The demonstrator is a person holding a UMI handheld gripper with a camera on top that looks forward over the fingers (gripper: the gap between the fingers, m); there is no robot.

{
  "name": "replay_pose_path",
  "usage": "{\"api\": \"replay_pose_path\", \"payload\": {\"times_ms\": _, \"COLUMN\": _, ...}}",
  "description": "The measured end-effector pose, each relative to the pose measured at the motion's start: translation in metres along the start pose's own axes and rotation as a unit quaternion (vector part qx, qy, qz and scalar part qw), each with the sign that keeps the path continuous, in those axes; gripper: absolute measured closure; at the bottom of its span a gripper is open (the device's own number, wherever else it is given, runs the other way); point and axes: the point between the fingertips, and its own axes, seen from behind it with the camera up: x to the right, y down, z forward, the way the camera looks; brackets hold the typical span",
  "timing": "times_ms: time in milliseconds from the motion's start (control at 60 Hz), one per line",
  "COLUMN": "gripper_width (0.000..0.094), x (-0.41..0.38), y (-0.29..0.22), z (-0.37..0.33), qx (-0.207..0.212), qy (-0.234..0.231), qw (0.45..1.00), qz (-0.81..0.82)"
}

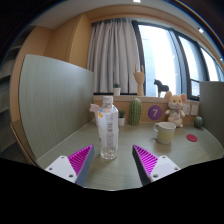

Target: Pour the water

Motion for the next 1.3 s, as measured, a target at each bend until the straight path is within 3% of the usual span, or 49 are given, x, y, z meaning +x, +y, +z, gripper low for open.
{"api": "replay_pose_path", "payload": {"times_ms": 200, "gripper_width": 0.0155, "x": -0.008, "y": -0.010, "z": 0.065, "qx": 0.013, "qy": 0.015, "qw": 1.000, "qz": 0.003}}
{"api": "replay_pose_path", "payload": {"times_ms": 450, "gripper_width": 0.0175, "x": -0.026, "y": -0.032, "z": 0.121, "qx": 0.036, "qy": 0.001, "qw": 0.999, "qz": 0.008}}
{"api": "replay_pose_path", "payload": {"times_ms": 500, "gripper_width": 0.0230, "x": -0.027, "y": -0.036, "z": 0.129, "qx": 0.042, "qy": 0.004, "qw": 0.999, "qz": 0.005}}
{"api": "replay_pose_path", "payload": {"times_ms": 550, "gripper_width": 0.0399, "x": -0.022, "y": -0.040, "z": 0.134, "qx": 0.052, "qy": 0.018, "qw": 0.998, "qz": -0.009}}
{"api": "replay_pose_path", "payload": {"times_ms": 700, "gripper_width": 0.0559, "x": -0.028, "y": -0.041, "z": 0.137, "qx": 0.062, "qy": 0.017, "qw": 0.997, "qz": -0.037}}
{"api": "replay_pose_path", "payload": {"times_ms": 950, "gripper_width": 0.0562, "x": -0.013, "y": -0.042, "z": 0.138, "qx": 0.061, "qy": 0.012, "qw": 0.998, "qz": 0.014}}
{"api": "replay_pose_path", "payload": {"times_ms": 1067, "gripper_width": 0.0560, "x": 0.008, "y": -0.060, "z": 0.147, "qx": 0.065, "qy": 0.006, "qw": 0.990, "qz": 0.121}}
{"api": "replay_pose_path", "payload": {"times_ms": 1300, "gripper_width": 0.0560, "x": 0.068, "y": -0.108, "z": 0.171, "qx": 0.095, "qy": -0.030, "qw": 0.900, "qz": 0.425}}
